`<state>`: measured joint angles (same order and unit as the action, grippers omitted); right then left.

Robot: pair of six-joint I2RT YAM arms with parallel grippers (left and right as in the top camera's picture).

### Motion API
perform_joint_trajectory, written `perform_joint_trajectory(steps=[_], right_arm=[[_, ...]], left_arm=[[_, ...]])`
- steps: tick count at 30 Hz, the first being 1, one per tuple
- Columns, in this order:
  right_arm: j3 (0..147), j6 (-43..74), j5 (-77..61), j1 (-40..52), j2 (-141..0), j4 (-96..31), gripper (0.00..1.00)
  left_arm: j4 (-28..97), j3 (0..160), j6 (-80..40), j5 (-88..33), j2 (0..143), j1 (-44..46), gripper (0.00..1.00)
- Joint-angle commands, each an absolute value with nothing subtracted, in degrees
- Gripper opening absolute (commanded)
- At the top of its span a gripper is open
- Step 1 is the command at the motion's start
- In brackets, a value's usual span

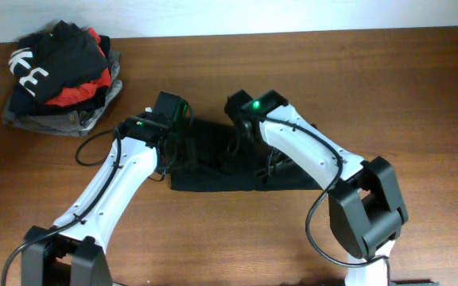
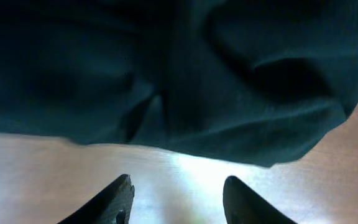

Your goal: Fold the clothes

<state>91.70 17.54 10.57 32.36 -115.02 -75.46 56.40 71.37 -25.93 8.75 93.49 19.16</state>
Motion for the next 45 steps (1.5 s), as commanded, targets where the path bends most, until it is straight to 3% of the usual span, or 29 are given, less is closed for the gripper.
perform_joint_trajectory(steps=[1,10,29,34,45], right_arm=[[87.5,20.5,15.0,31.5,-114.3,-71.7,0.51],[80.4,20.4,10.0,31.9,-114.3,-62.1,0.50],[80.4,20.4,4.3,34.2,-114.3,-61.7,0.50],[80.4,20.4,6.7,34.2,-114.3,-61.7,0.43],[80.2,20.5,8.6,34.1,-114.7,-60.6,0.42]], left_arm=[[56.6,71.3,-26.5,8.7,93.9,19.1,0.99],[56.7,71.3,-26.5,8.8,93.9,19.0,0.99],[57.8,71.3,-26.4,10.7,93.9,15.8,0.99],[58.2,71.3,-26.5,10.7,93.9,15.6,0.99],[59.1,71.3,-26.5,10.7,93.9,15.6,0.99]])
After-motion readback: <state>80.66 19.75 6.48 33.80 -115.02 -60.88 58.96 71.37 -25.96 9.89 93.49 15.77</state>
